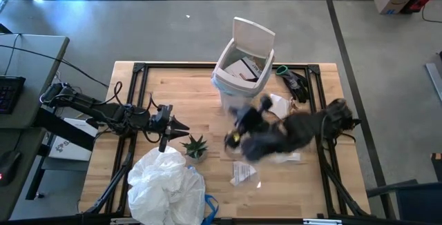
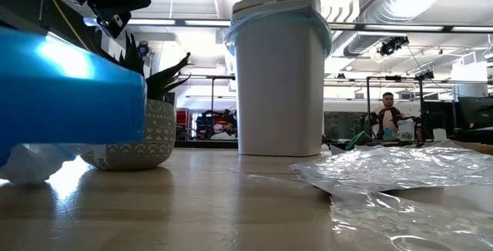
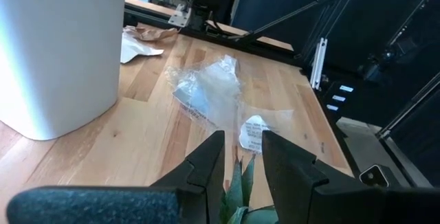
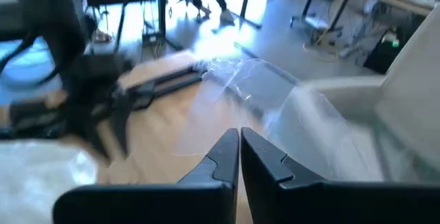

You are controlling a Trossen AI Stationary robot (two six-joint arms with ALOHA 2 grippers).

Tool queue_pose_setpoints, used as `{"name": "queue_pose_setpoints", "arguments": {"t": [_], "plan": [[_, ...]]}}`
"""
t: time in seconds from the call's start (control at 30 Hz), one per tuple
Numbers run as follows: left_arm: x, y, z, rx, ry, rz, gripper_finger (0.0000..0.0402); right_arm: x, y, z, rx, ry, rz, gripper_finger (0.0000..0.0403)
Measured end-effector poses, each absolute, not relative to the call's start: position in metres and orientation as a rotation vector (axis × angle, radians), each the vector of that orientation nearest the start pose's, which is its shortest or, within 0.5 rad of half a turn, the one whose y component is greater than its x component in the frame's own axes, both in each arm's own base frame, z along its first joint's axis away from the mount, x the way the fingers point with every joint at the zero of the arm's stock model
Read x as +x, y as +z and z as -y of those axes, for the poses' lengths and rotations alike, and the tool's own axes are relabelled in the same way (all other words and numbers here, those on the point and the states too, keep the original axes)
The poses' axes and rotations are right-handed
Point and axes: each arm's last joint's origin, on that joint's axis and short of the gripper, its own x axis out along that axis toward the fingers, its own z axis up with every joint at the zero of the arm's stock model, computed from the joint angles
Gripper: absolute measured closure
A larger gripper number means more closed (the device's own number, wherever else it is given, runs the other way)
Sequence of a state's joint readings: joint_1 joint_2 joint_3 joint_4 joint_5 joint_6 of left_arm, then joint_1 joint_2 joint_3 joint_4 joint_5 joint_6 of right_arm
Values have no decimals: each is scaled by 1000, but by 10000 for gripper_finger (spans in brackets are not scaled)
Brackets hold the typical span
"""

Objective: Place trash/remove bag and relplace
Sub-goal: Put the transparent plastic into the trash bin

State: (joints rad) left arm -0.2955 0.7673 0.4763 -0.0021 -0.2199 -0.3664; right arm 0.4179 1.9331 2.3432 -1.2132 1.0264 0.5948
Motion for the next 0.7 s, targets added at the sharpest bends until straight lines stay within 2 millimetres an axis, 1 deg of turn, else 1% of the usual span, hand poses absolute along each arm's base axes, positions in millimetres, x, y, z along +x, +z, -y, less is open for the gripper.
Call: {"name": "queue_pose_setpoints", "arguments": {"t": [0.07,0.17,0.23,0.3,0.43,0.53,0.63,0.7], "plan": [[168,246,45,-290,-22,-294,321,347,459,-103,32,-712,-400,403],[168,246,45,-291,-22,-295,321,345,475,-61,105,-699,-400,403],[168,246,44,-291,-21,-295,321,346,479,-32,165,-703,-410,403],[168,246,45,-288,-22,-295,321,348,478,-3,220,-708,-431,403],[168,245,45,-286,-21,-301,321,352,469,46,314,-741,-486,403],[167,243,44,-286,-16,-324,321,353,455,75,341,-803,-572,403],[166,241,44,-295,-7,-353,321,353,439,94,410,-861,-665,403],[166,239,44,-293,-4,-365,321,353,430,101,443,-880,-724,403]]}}
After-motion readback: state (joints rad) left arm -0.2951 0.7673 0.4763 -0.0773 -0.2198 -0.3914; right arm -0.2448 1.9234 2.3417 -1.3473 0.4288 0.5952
